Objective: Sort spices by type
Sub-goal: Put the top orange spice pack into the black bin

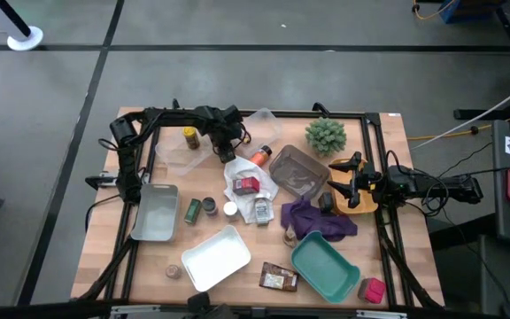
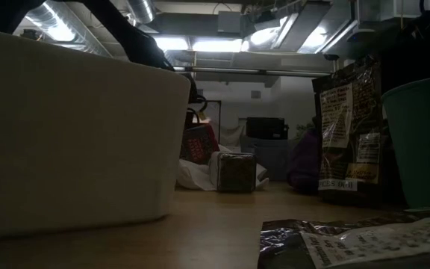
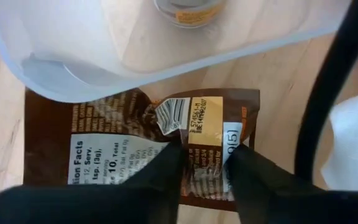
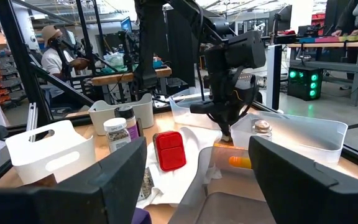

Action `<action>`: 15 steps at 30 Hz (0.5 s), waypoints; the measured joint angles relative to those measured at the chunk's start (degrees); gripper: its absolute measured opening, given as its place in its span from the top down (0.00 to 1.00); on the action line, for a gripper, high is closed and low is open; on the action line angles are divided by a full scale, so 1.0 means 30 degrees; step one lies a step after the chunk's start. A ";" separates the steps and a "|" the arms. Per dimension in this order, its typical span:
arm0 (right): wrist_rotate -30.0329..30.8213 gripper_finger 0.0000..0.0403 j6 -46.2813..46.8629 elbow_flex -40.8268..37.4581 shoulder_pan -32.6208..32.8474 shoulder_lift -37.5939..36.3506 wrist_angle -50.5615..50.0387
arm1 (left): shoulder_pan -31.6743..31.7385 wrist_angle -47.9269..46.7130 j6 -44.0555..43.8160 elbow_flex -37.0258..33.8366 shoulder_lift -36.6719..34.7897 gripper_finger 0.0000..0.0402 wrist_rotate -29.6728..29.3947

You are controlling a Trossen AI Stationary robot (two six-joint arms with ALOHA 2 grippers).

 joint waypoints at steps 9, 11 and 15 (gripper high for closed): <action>0.0003 0.30 -0.0002 0.0000 0.0006 0.0000 0.0018 | 0.0007 -0.1286 -0.0064 0.0504 -0.0115 0.87 -0.0146; 0.0007 0.30 -0.0006 0.0000 -0.0002 -0.0003 0.0023 | 0.0007 -0.2031 0.0053 0.0997 -0.0275 0.87 -0.0397; 0.0008 0.30 0.0001 0.0000 -0.0001 0.0004 0.0036 | 0.0007 -0.2939 0.0018 0.1868 -0.0708 0.86 -0.1055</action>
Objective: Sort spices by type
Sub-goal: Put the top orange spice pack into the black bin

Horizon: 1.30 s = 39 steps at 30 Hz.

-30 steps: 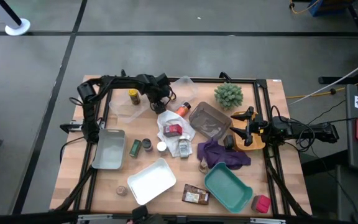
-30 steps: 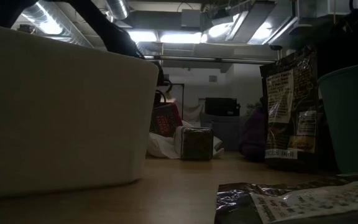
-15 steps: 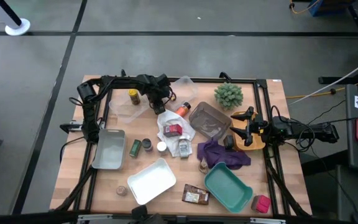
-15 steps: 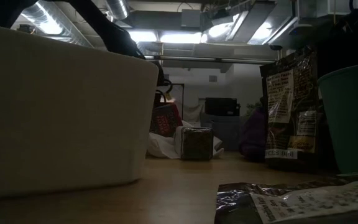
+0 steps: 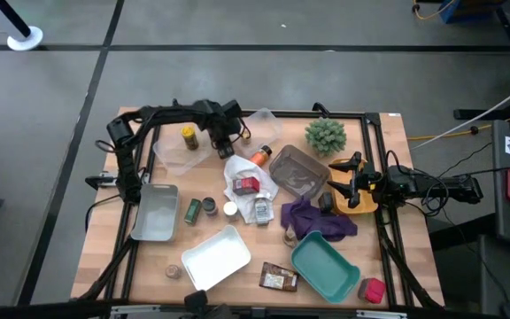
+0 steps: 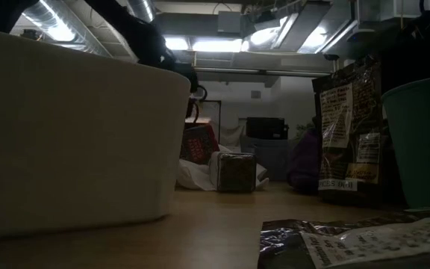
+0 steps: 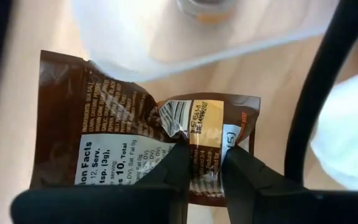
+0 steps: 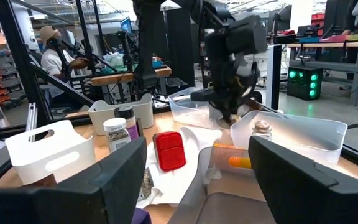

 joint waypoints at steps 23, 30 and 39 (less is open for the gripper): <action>0.5192 0.30 0.2855 -0.0057 -0.0001 -0.0007 0.1696 | -0.1884 -0.1906 -0.0165 0.5476 -0.0575 0.89 -0.2538; 0.5899 0.30 0.3626 -0.0036 -0.0001 -0.0015 0.3227 | -0.4415 0.2348 -0.0015 0.5476 -0.0568 0.88 -0.2524; 0.5904 0.30 0.4017 -0.0007 -0.0001 0.0260 0.5240 | -0.7483 0.7755 0.1741 0.5376 -0.0524 0.89 -0.2516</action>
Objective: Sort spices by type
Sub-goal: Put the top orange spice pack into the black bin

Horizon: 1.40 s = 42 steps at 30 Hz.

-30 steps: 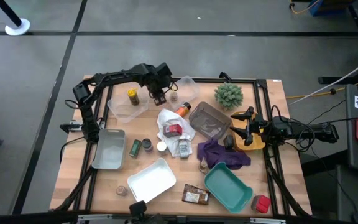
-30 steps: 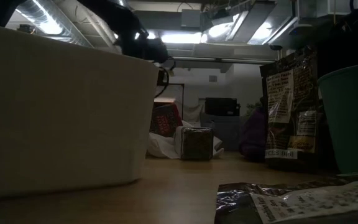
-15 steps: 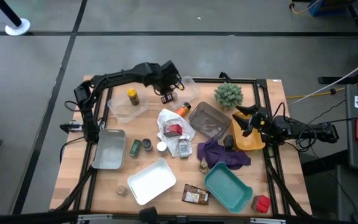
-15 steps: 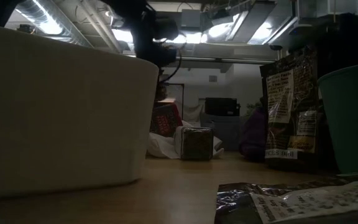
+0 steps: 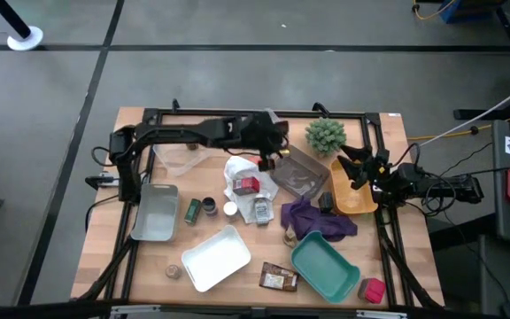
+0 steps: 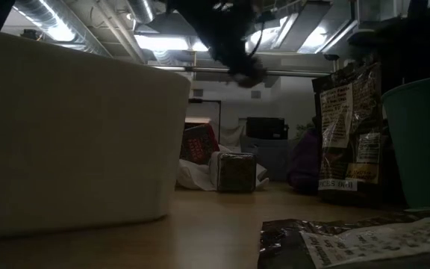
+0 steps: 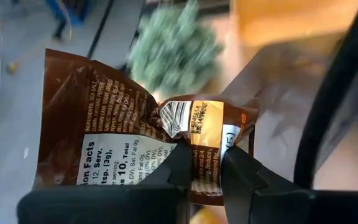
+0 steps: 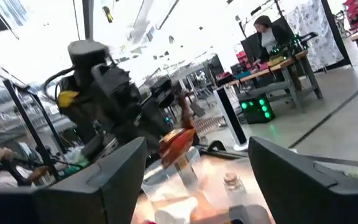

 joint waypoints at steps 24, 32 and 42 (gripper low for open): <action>0.1282 0.30 -0.2672 0.5932 -0.0214 1.1740 0.1227 | -0.2109 0.6728 0.3462 -0.2610 0.1081 0.87 -0.2003; -0.0779 0.30 -0.3462 0.8348 -0.2439 1.5559 0.0680 | -0.2657 0.6832 0.3892 -0.2603 0.1326 0.87 -0.2081; -0.4501 0.30 -0.3001 0.9509 -0.3672 1.8804 0.0727 | -0.3046 0.6801 0.4635 -0.2603 0.1326 0.87 -0.3002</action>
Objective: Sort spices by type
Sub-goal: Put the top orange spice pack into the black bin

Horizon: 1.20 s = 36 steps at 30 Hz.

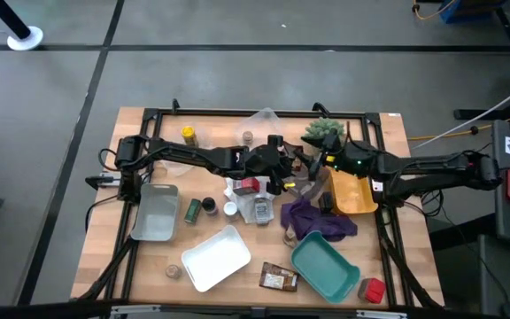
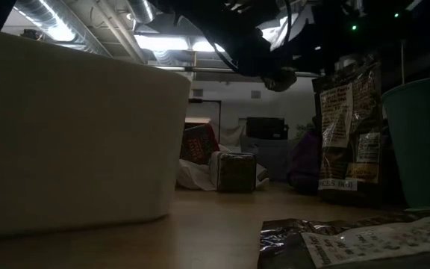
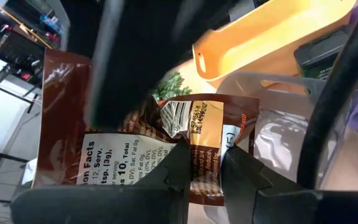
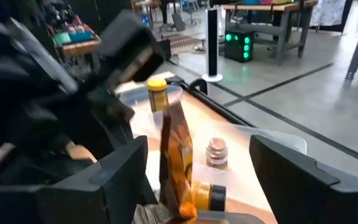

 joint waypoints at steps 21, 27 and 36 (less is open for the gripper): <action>-0.0562 0.94 -0.2609 0.0115 0.0015 0.0527 0.0054 | -0.0007 -0.0253 0.0175 0.0007 -0.0007 0.79 -0.0036; 0.0214 0.96 -0.3019 0.0115 -0.0159 0.0527 0.0010 | -0.0014 -0.0797 -0.1916 0.0025 -0.0022 0.61 0.0106; 0.0564 0.96 -0.2761 0.0115 -0.2090 0.0513 -0.0520 | -0.0043 -0.3431 -0.3184 0.0029 -0.0058 0.51 0.2229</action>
